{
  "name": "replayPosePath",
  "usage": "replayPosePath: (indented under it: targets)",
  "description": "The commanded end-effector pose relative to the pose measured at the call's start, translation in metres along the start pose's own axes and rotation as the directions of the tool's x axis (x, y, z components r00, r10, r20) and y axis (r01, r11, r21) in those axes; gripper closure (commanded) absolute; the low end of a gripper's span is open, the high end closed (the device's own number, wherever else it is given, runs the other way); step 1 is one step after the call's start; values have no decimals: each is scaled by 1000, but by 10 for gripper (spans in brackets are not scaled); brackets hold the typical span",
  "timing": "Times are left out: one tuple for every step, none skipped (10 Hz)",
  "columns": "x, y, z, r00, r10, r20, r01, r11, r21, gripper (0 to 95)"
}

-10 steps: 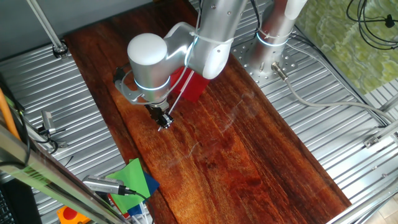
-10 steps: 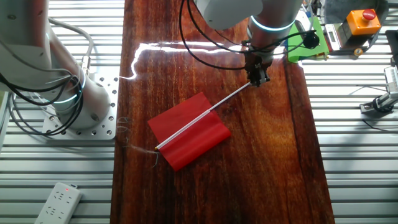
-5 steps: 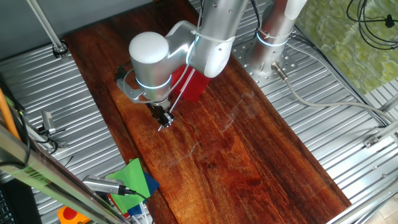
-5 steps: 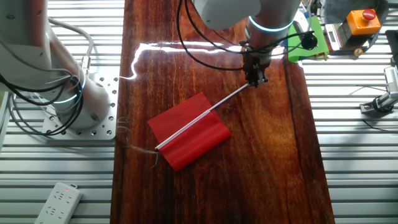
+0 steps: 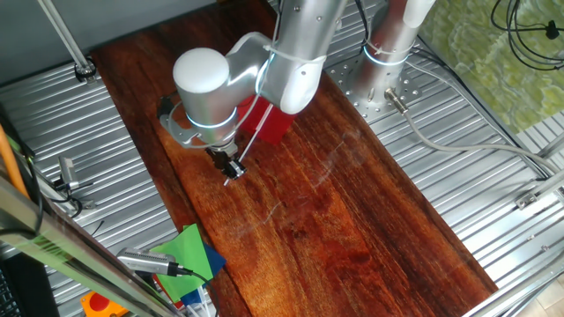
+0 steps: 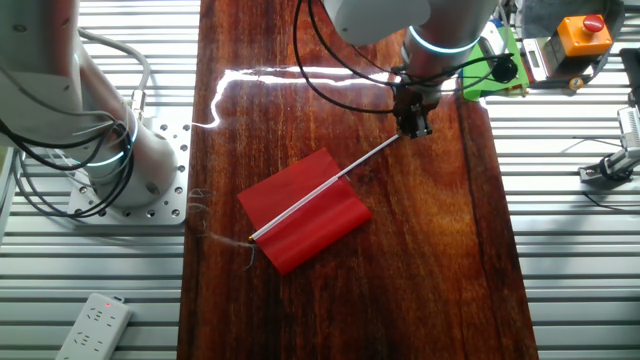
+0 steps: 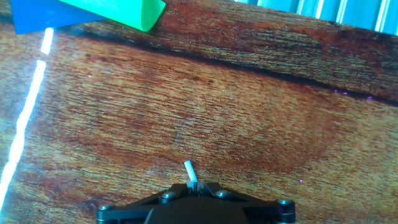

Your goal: Wave the flag

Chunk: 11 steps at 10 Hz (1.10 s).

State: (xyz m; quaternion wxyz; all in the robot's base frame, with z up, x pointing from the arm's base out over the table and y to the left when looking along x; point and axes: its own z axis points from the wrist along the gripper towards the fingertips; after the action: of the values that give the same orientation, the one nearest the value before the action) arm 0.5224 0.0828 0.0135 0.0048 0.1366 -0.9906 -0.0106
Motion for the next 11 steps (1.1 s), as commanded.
replayPosePath:
  targets:
    - [0,0,0,1000,5,5,-5,1000,-1,760]
    - [0,0,0,1000,6,5,-6,1000,-1,760]
    - [0,0,0,1000,7,6,-7,1000,-2,760]
    - [0,0,0,1000,5,5,-5,1000,-6,760]
    - [0,0,0,1000,5,4,-5,1000,-7,760]
    - [0,0,0,1000,2,5,-2,1000,-9,760]
    - [0,0,0,1000,0,3,0,1000,-9,760]
    - [0,0,0,1000,0,1,0,1000,-9,760]
    - [1,1,2,1000,-2,3,2,1000,-9,760]
    - [1,1,4,1000,-1,4,1,1000,-10,760]
    - [1,2,5,1000,-1,5,1,1000,-10,760]
